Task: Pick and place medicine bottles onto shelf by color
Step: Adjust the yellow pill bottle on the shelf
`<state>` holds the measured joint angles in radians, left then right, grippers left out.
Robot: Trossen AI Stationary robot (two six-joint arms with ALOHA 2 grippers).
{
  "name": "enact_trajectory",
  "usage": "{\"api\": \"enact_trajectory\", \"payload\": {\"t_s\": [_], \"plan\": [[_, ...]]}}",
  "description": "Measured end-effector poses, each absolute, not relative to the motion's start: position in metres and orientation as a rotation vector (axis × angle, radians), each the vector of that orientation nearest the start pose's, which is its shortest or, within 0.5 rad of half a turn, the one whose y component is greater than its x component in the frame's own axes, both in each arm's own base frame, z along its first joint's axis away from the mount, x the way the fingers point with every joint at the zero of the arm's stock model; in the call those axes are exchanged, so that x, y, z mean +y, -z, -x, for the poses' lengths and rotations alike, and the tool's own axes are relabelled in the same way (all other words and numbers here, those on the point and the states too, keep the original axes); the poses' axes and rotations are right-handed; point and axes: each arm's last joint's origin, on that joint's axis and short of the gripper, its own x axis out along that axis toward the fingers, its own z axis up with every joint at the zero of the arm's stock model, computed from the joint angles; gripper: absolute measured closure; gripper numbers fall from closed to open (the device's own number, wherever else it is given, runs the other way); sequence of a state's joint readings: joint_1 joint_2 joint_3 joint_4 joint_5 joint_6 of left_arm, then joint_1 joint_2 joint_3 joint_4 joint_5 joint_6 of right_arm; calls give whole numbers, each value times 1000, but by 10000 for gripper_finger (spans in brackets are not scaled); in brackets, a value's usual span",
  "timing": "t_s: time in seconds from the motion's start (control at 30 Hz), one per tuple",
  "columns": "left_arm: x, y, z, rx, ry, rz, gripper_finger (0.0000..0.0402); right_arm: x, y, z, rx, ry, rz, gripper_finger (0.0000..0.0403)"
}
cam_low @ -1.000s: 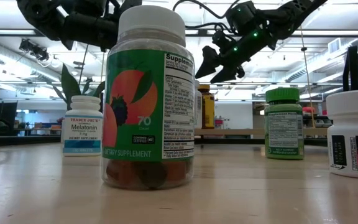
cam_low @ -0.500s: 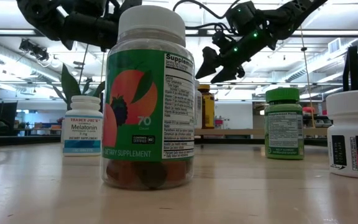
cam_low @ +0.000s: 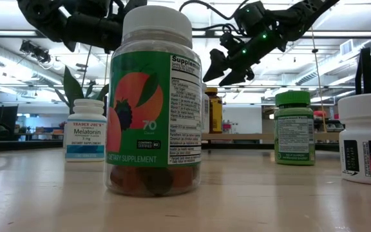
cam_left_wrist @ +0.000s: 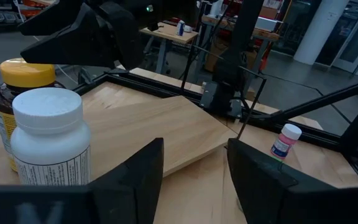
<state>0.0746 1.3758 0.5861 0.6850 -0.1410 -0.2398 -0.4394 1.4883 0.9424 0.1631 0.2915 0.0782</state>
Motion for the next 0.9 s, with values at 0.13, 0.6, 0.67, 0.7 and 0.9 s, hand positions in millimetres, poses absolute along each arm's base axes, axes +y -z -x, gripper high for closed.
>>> {"api": "enact_trajectory", "payload": {"t_s": [0.13,0.6,0.67,0.7,0.9], "plan": [[25,-221,-279,79,-227,235,217,-143,-255,-294,366,727,-90,3],[25,-221,-279,80,-227,240,214,-136,-249,-294,452,768,-33,3],[25,-221,-279,80,-227,240,216,-136,-249,-294,451,769,-36,3],[25,-221,-279,80,-227,240,217,-136,-250,-295,442,765,-37,3],[25,-221,-279,80,-227,240,219,-139,-252,-297,392,749,-42,3]]}}
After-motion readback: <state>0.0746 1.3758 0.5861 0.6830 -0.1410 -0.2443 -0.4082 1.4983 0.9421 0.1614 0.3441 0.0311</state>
